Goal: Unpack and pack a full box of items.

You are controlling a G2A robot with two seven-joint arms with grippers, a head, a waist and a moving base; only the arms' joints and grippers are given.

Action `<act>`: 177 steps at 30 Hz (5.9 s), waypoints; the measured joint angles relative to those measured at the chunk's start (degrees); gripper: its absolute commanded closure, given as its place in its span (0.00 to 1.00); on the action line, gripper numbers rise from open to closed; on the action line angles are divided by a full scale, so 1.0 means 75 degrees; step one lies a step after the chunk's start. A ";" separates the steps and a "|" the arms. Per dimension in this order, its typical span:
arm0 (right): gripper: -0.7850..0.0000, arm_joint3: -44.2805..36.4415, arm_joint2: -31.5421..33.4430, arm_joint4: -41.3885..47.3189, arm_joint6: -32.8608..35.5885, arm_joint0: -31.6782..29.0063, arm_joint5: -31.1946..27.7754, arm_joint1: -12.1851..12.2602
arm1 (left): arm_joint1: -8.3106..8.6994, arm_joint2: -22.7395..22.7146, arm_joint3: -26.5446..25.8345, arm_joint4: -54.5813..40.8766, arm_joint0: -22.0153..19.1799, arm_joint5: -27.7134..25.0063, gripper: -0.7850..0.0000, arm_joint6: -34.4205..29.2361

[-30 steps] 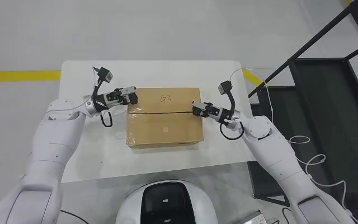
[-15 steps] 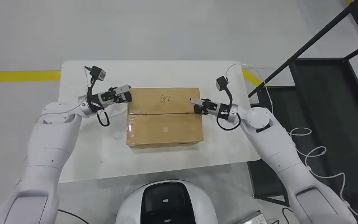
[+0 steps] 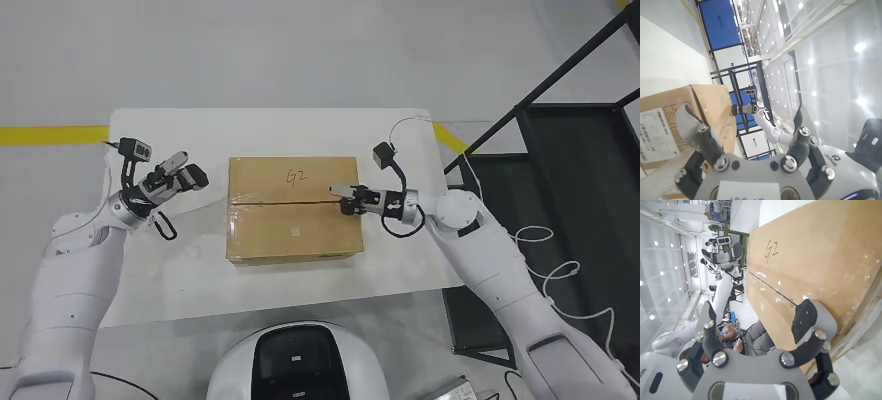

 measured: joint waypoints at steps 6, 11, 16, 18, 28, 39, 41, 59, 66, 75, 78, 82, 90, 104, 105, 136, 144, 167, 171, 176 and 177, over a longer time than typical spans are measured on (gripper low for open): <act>0.00 0.0310 -0.0088 0.0110 0.0176 0.0275 0.0152 -0.0055 | 0.0069 -0.0213 -0.0292 0.0009 0.0375 0.0054 0.00 0.0303; 0.00 0.0374 -0.0077 0.0057 0.0211 0.0369 0.0105 -0.0065 | 0.0103 -0.0273 -0.0503 0.0065 0.0632 0.0221 0.00 0.0485; 0.00 0.0372 -0.0077 0.0057 0.0211 0.0367 0.0106 -0.0065 | 0.0158 -0.0391 -0.0678 0.0093 0.0792 0.0370 0.00 0.0426; 0.00 0.0372 -0.0077 0.0058 0.0211 0.0366 0.0106 -0.0065 | 0.0175 -0.0393 -0.0777 0.0187 0.0859 0.0468 0.00 0.0427; 0.00 0.0372 -0.0077 0.0058 0.0210 0.0366 0.0106 -0.0065 | 0.0179 -0.0386 -0.0811 0.0207 0.0879 0.0509 0.00 0.0430; 0.00 0.0372 -0.0077 0.0058 0.0210 0.0366 0.0106 -0.0065 | 0.0188 -0.0396 -0.1040 0.0252 0.1032 0.0627 0.00 0.0548; 0.00 0.0372 -0.0077 0.0058 0.0210 0.0366 0.0106 -0.0065 | 0.0231 -0.0543 -0.1262 0.0184 0.1310 0.0719 0.00 0.0587; 0.00 0.0372 -0.0077 0.0058 0.0210 0.0366 0.0106 -0.0065 | 0.0411 -0.1683 -0.3059 -0.0845 0.4074 0.1334 0.00 0.1513; 0.00 0.0372 -0.0077 0.0058 0.0210 0.0366 0.0106 -0.0065 | 0.0412 -0.1686 -0.3049 -0.0837 0.4068 0.1327 0.00 0.1504; 0.00 0.0372 -0.0077 0.0058 0.0210 0.0366 0.0106 -0.0065 | 0.0398 -0.1660 -0.3065 -0.0902 0.4071 0.1447 0.00 0.1624; 0.00 0.0372 -0.0077 0.0058 0.0210 0.0366 0.0106 -0.0065 | 0.0360 -0.1552 -0.3205 -0.0923 0.4176 0.1943 0.00 0.2344; 0.00 0.0372 -0.0077 0.0058 0.0210 0.0366 0.0106 -0.0065 | 0.0300 -0.1462 -0.3151 -0.1068 0.4399 0.2112 0.00 0.3126; 0.00 0.0372 -0.0077 0.0058 0.0210 0.0366 0.0106 -0.0065 | 0.0094 -0.0905 -0.3352 -0.0616 0.4658 0.1238 0.00 0.4737; 0.00 0.0372 -0.0077 0.0058 0.0210 0.0366 0.0106 -0.0065 | -0.0040 -0.0475 -0.3545 -0.0202 0.4515 0.1163 0.00 0.5739; 0.00 0.0372 -0.0077 0.0058 0.0210 0.0366 0.0106 -0.0065 | -0.0040 -0.0475 -0.3545 -0.0202 0.4515 0.1162 0.00 0.5739; 0.00 0.0372 -0.0077 0.0058 0.0210 0.0366 0.0106 -0.0065 | -0.0459 0.0198 -0.3006 0.0034 0.4138 0.1126 1.00 0.7684; 0.00 0.0372 -0.0077 0.0058 0.0210 0.0366 0.0106 -0.0065 | -0.0485 -0.0062 -0.3551 -0.0098 0.4531 0.0696 1.00 0.7613; 0.00 0.0372 -0.0077 0.0058 0.0210 0.0366 0.0106 -0.0065 | -0.0581 0.0401 -0.5548 0.2200 0.4455 0.1325 1.00 0.7380; 0.00 0.0372 -0.0077 0.0058 0.0210 0.0366 0.0106 -0.0065 | -0.0609 0.0595 -0.5548 0.2671 0.4231 0.1773 1.00 0.7389; 0.00 0.0372 -0.0077 0.0058 0.0210 0.0366 0.0106 -0.0065 | -0.0650 0.0914 -0.5393 0.3465 0.3942 0.2226 1.00 0.7416; 0.00 0.0372 -0.0077 0.0058 0.0210 0.0366 0.0106 -0.0065 | -0.0659 0.0957 -0.5380 0.3563 0.3910 0.2262 1.00 0.7441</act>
